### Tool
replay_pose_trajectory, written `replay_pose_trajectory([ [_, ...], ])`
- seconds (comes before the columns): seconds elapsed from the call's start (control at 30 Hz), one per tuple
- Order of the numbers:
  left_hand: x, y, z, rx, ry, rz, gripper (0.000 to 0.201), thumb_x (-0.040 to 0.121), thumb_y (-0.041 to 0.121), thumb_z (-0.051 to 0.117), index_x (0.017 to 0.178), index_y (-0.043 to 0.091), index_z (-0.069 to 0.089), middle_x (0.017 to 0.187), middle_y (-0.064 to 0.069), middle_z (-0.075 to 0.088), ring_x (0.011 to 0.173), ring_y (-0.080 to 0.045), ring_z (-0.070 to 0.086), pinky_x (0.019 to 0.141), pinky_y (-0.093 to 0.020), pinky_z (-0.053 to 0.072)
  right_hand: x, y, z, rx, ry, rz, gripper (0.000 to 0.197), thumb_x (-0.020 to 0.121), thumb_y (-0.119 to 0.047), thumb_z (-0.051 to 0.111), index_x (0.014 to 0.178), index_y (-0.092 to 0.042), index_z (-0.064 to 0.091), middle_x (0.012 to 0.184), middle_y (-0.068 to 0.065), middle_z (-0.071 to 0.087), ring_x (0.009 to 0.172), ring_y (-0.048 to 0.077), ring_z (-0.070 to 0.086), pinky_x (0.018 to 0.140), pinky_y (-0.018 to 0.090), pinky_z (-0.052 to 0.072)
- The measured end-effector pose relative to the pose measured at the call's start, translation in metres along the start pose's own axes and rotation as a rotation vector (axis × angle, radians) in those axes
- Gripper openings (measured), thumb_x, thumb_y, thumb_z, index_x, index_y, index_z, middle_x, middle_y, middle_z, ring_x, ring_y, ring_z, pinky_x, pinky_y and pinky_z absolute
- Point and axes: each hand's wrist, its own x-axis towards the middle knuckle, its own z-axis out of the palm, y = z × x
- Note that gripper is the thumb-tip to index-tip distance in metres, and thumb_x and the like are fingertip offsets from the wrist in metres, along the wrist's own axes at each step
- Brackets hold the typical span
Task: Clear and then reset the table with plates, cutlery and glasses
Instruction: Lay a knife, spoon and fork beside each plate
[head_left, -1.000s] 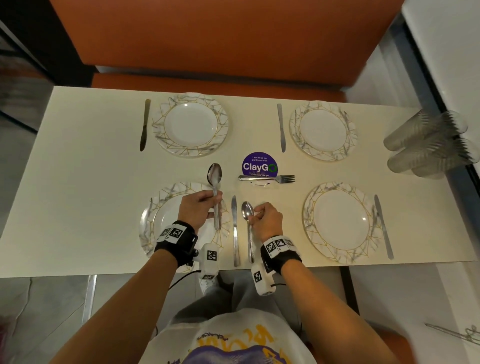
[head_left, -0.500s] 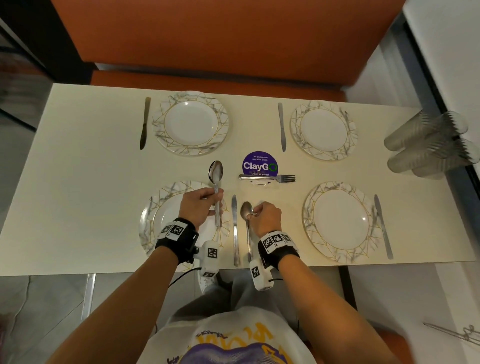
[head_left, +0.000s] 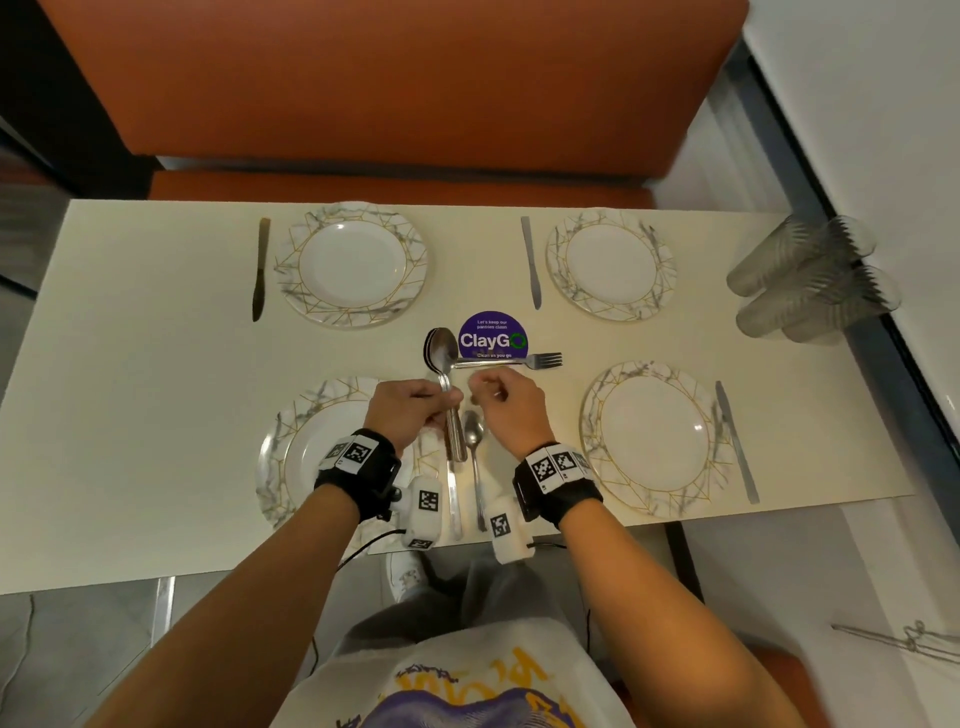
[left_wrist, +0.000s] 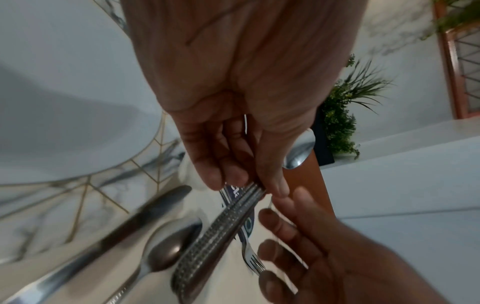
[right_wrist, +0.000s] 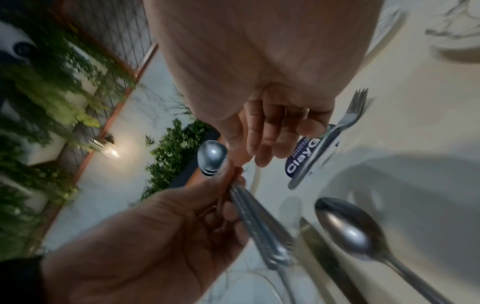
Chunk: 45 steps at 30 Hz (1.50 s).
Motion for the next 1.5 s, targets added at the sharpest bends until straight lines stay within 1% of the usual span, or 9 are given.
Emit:
replay_pose_trajectory([
  [0.23, 0.008, 0.016, 0.055, 0.161, -0.064, 0.054, 0.009, 0.074, 0.017, 0.090, 0.077, 0.014, 0.082, 0.079, -0.015, 0.077, 0.069, -0.025, 0.069, 0.079, -0.040, 0.061, 0.013, 0.004, -0.044, 0.009, 0.033, -0.007, 0.018, 0.085, -0.025, 0.078, 0.097, -0.012, 0.077, 0.089, -0.005, 0.073, 0.077, -0.002, 0.062, 0.068, 0.004, 0.044],
  [0.47, 0.015, 0.033, 0.146, 0.128, -0.184, 0.078, 0.021, 0.081, 0.020, 0.087, 0.089, 0.002, 0.080, 0.088, -0.019, 0.077, 0.070, -0.018, 0.067, 0.076, -0.031, 0.062, 0.033, 0.046, -0.138, 0.209, 0.134, 0.118, 0.003, 0.086, -0.019, 0.077, 0.088, -0.019, 0.075, 0.082, -0.003, 0.075, 0.079, 0.011, 0.072, 0.075, 0.023, 0.057],
  [0.63, 0.030, 0.030, 0.225, 0.102, -0.198, 0.006, 0.020, 0.084, 0.017, 0.084, 0.095, 0.001, 0.080, 0.088, -0.017, 0.078, 0.072, -0.017, 0.068, 0.075, -0.031, 0.062, 0.053, 0.111, -0.244, 0.163, 0.287, 0.242, 0.013, 0.083, -0.024, 0.080, 0.075, -0.032, 0.073, 0.080, -0.001, 0.076, 0.080, 0.020, 0.074, 0.082, 0.041, 0.061],
  [0.87, 0.038, 0.025, 0.282, 0.036, -0.159, -0.087, 0.015, 0.086, 0.014, 0.082, 0.097, 0.003, 0.079, 0.088, -0.013, 0.078, 0.077, -0.018, 0.074, 0.069, -0.032, 0.063, 0.051, 0.207, -0.345, -0.023, 0.239, 0.559, 0.021, 0.085, -0.012, 0.074, 0.071, -0.028, 0.075, 0.083, 0.004, 0.076, 0.085, 0.030, 0.074, 0.082, 0.043, 0.062],
  [0.93, 0.041, 0.023, 0.291, 0.024, -0.134, -0.097, 0.016, 0.085, 0.013, 0.083, 0.098, 0.004, 0.080, 0.090, -0.016, 0.078, 0.078, -0.019, 0.074, 0.067, -0.032, 0.063, 0.051, 0.224, -0.357, -0.040, 0.229, 0.613, 0.008, 0.084, -0.011, 0.076, 0.085, -0.019, 0.079, 0.088, 0.007, 0.077, 0.086, 0.029, 0.074, 0.080, 0.037, 0.062],
  [1.13, 0.047, 0.024, 0.305, 0.023, -0.090, -0.098, 0.015, 0.086, 0.014, 0.082, 0.097, 0.004, 0.079, 0.089, -0.013, 0.078, 0.077, -0.017, 0.074, 0.070, -0.034, 0.064, 0.057, 0.248, -0.360, -0.148, 0.204, 0.666, 0.007, 0.079, -0.008, 0.076, 0.082, -0.011, 0.082, 0.082, 0.004, 0.077, 0.074, 0.018, 0.069, 0.054, 0.016, 0.048],
  [1.27, 0.049, 0.025, 0.310, 0.003, -0.078, -0.091, 0.015, 0.086, 0.013, 0.081, 0.097, 0.002, 0.079, 0.088, -0.012, 0.078, 0.077, -0.018, 0.075, 0.068, -0.033, 0.063, 0.069, 0.252, -0.357, -0.234, 0.180, 0.695, 0.013, 0.072, -0.013, 0.080, 0.078, -0.002, 0.080, 0.077, 0.010, 0.077, 0.065, 0.019, 0.070, 0.052, 0.022, 0.055],
  [1.37, 0.049, 0.026, 0.314, -0.013, -0.083, -0.098, 0.015, 0.086, 0.012, 0.081, 0.097, 0.002, 0.079, 0.087, -0.013, 0.078, 0.075, -0.017, 0.074, 0.066, -0.031, 0.063, 0.069, 0.254, -0.355, -0.307, 0.193, 0.718, 0.017, 0.073, -0.020, 0.085, 0.078, -0.004, 0.079, 0.079, 0.007, 0.076, 0.050, 0.008, 0.054, 0.040, 0.013, 0.033],
  [1.5, 0.050, 0.025, 0.312, -0.002, -0.088, -0.091, 0.016, 0.086, 0.014, 0.082, 0.098, 0.003, 0.079, 0.088, -0.013, 0.078, 0.077, -0.017, 0.074, 0.067, -0.031, 0.063, 0.065, 0.255, -0.353, -0.395, 0.179, 0.693, 0.017, 0.080, -0.024, 0.082, 0.076, -0.008, 0.078, 0.070, 0.003, 0.070, 0.050, 0.008, 0.050, 0.040, 0.014, 0.028],
])
